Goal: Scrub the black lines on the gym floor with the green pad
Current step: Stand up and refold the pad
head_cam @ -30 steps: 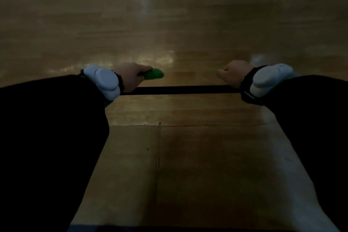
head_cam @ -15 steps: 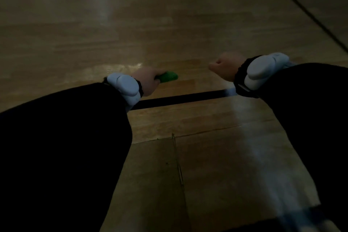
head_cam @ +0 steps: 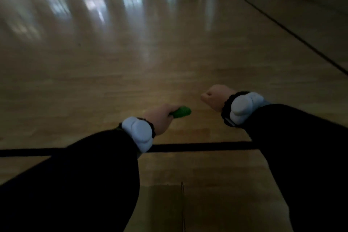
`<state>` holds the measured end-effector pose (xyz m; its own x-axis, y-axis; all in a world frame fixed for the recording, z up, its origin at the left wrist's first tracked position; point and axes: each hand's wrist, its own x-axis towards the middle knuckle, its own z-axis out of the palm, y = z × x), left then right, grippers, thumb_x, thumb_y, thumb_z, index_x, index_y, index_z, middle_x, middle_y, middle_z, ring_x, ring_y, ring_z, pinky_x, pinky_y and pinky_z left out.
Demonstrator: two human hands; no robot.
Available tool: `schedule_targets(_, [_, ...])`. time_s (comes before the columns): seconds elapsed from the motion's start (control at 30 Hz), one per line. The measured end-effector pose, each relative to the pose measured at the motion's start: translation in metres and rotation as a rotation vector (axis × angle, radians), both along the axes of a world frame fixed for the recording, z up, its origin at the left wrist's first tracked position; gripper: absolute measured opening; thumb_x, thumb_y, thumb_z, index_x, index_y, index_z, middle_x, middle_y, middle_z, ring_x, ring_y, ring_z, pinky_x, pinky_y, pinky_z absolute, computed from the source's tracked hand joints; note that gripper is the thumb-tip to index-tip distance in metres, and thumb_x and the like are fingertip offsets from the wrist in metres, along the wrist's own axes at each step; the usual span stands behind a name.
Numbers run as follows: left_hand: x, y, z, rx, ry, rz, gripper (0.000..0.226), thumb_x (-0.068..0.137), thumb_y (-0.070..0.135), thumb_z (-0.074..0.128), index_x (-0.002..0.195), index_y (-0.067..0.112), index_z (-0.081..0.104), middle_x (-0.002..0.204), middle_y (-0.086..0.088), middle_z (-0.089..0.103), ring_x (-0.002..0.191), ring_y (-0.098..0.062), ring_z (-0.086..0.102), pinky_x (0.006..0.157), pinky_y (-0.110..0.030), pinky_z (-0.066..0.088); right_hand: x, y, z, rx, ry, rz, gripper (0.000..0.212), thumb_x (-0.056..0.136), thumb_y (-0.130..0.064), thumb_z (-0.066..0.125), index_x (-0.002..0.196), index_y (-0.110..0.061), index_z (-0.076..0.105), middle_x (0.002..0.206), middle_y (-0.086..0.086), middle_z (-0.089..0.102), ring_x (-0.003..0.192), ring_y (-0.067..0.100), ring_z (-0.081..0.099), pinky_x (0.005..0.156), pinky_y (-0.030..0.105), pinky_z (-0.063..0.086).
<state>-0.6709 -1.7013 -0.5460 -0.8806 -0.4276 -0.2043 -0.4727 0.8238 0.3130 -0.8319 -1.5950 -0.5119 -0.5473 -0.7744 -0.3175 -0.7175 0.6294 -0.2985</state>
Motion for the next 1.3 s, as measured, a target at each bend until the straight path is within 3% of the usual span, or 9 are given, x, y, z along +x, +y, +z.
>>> schedule_targets(0.13, [-0.018,-0.002,0.045,0.012,0.157,0.038,0.048,0.099,0.01,0.038,0.145,0.023,0.035,0.144,-0.004,0.045,0.127,-0.026,0.046,0.102,-0.029,0.037,-0.004,-0.006,0.039,-0.138,-0.019,-0.005,0.042,0.1,-0.037,0.038,0.063,-0.019,0.037,0.077,0.009,0.046,0.08,0.022,0.045,0.07,0.027,0.034])
schedule_targets(0.23, [-0.034,0.0,0.068,0.009,0.287,0.061,0.048,0.101,0.011,0.036,0.147,0.023,0.031,0.147,0.0,0.041,0.13,-0.021,0.042,0.101,-0.024,0.033,-0.008,-0.008,0.049,-0.297,-0.421,-0.235,0.043,0.099,-0.048,0.037,0.113,-0.011,0.053,0.09,0.008,0.058,0.076,0.025,0.054,0.066,0.03,0.042])
schedule_targets(0.33, [-0.036,0.005,0.067,-0.021,0.401,0.082,0.052,0.102,0.017,0.037,0.15,0.021,0.019,0.15,-0.001,0.036,0.135,-0.019,0.037,0.107,-0.026,0.03,-0.004,-0.008,0.044,-0.428,-0.884,-0.439,0.073,0.096,-0.052,0.043,0.15,-0.009,0.02,0.126,0.02,0.056,0.093,0.031,0.061,0.084,0.039,0.049])
schedule_targets(0.5, [-0.041,0.015,0.028,0.015,0.475,0.041,0.059,0.097,0.025,0.049,0.149,0.019,0.023,0.146,-0.003,0.042,0.131,-0.023,0.044,0.107,-0.036,0.038,0.009,-0.006,0.023,-0.73,-1.104,-0.608,0.033,0.097,-0.02,0.054,0.129,-0.011,0.048,0.13,0.015,0.052,0.095,0.031,0.059,0.08,0.041,0.051])
schedule_targets(0.6, [-0.029,0.02,0.014,0.319,0.558,0.062,0.069,0.088,0.039,0.061,0.145,0.016,0.031,0.139,-0.003,0.046,0.125,-0.023,0.049,0.101,-0.037,0.045,0.017,-0.009,0.005,-0.82,-1.039,-0.628,0.016,0.096,-0.007,0.048,0.112,-0.01,0.049,0.111,0.016,0.055,0.084,0.027,0.056,0.064,0.037,0.049])
schedule_targets(0.73, [-0.028,0.008,0.018,0.673,0.544,0.358,0.087,0.086,0.043,0.063,0.152,0.014,0.012,0.145,-0.006,0.044,0.131,-0.023,0.045,0.102,-0.033,0.04,0.02,-0.004,-0.008,-0.782,-1.062,-0.559,0.02,0.097,-0.007,0.049,0.115,-0.013,0.05,0.109,0.012,0.052,0.099,0.033,0.055,0.087,0.045,0.049])
schedule_targets(0.87, [-0.028,-0.004,0.025,0.608,0.427,0.421,0.088,0.081,0.036,0.072,0.15,0.009,0.024,0.14,-0.012,0.049,0.126,-0.029,0.049,0.106,-0.041,0.042,0.028,0.002,-0.012,-0.77,-1.168,-0.551,0.02,0.096,-0.005,0.048,0.112,-0.015,0.051,0.108,0.01,0.054,0.093,0.03,0.058,0.066,0.039,0.051])
schedule_targets(1.17, [-0.008,-0.012,0.036,0.697,0.484,0.318,0.022,0.083,0.016,0.071,0.104,0.008,0.068,0.11,-0.013,0.069,0.102,-0.027,0.066,0.096,-0.045,0.051,0.032,0.0,-0.006,-0.794,-1.261,-0.467,0.017,0.093,-0.003,0.051,0.106,-0.014,0.052,0.113,0.009,0.056,0.097,0.028,0.058,0.075,0.038,0.052])
schedule_targets(1.3, [-0.005,-0.009,0.048,0.629,0.604,0.386,0.026,0.086,0.016,0.068,0.107,0.002,0.06,0.11,-0.013,0.066,0.099,-0.029,0.065,0.088,-0.043,0.054,0.033,-0.01,-0.012,-0.813,-0.781,-0.525,0.02,0.09,-0.019,0.063,0.105,-0.017,0.05,0.104,0.001,0.054,0.094,0.019,0.054,0.081,0.036,0.046])
